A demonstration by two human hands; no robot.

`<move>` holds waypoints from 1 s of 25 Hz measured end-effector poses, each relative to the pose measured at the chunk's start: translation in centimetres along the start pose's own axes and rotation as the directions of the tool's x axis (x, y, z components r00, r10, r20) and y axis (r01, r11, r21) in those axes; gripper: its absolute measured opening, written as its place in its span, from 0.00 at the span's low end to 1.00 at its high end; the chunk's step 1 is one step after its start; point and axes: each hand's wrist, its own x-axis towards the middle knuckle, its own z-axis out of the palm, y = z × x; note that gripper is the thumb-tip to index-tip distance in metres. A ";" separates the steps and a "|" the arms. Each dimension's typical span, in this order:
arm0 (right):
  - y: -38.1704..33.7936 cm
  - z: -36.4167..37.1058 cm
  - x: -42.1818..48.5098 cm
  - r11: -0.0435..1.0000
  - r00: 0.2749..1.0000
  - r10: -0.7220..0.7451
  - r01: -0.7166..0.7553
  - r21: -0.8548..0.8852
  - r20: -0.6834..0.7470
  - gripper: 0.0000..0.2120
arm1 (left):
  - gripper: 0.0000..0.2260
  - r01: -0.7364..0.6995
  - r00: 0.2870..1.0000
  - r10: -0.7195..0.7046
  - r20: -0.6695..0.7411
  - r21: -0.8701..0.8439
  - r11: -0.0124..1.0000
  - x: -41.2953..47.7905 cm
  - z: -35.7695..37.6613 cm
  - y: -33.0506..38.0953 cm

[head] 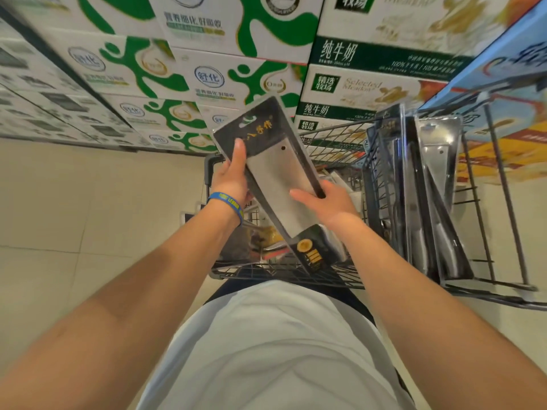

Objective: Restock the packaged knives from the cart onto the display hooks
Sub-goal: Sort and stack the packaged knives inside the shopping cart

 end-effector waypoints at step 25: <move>3.9 -7.4 -6.6 0.952 0.916 -0.307 0.293 -0.094 -0.260 0.11 | 0.17 -0.262 0.961 -0.023 0.276 0.877 -0.402 -3.1 -3.3 -12.7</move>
